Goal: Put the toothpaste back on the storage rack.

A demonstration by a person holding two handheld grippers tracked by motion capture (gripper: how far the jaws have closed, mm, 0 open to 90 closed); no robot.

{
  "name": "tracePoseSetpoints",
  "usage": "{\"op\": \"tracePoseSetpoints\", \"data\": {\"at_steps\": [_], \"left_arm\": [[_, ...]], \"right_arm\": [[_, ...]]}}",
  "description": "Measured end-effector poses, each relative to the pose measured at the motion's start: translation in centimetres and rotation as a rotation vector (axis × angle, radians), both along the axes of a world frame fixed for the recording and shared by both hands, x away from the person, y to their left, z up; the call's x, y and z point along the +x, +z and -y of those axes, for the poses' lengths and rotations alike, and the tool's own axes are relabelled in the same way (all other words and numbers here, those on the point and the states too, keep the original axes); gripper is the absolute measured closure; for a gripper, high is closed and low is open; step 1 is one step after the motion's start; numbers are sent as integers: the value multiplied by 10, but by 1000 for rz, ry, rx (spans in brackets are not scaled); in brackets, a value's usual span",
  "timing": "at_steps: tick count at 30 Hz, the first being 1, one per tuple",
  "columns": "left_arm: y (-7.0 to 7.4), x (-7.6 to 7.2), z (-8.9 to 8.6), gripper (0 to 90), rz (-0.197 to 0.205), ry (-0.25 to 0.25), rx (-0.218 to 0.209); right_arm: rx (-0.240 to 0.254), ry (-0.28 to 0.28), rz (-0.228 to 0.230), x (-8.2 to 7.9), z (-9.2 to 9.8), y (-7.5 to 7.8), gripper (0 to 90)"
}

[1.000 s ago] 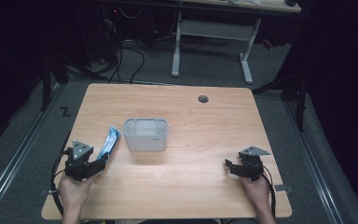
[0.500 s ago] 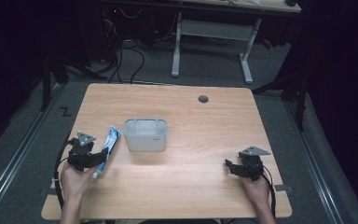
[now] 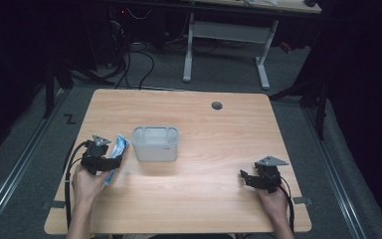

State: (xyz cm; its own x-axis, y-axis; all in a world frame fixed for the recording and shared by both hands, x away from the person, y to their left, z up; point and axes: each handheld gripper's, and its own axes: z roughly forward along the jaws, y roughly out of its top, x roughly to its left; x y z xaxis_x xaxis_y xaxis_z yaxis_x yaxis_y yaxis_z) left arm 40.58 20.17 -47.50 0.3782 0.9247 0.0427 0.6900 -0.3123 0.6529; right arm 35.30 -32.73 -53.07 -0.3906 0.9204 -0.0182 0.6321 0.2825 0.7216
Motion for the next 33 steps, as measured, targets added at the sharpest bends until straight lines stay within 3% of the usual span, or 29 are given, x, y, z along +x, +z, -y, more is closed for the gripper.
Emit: {"op": "tracePoseSetpoints", "data": {"at_steps": [19,23,29,33], "left_arm": [[-20,33,15,376,-96,22,104],[-25,38,18,390,-120,29,150],[-27,44,21,432,-138,28,156],[-29,49,18,441,-160,38,121]], "right_arm": [[0,0,0,0,0,0,292],[0,0,-1,0,0,0,292],[1,0,-1,0,0,0,292],[1,1,0,0,0,0,292]]}}
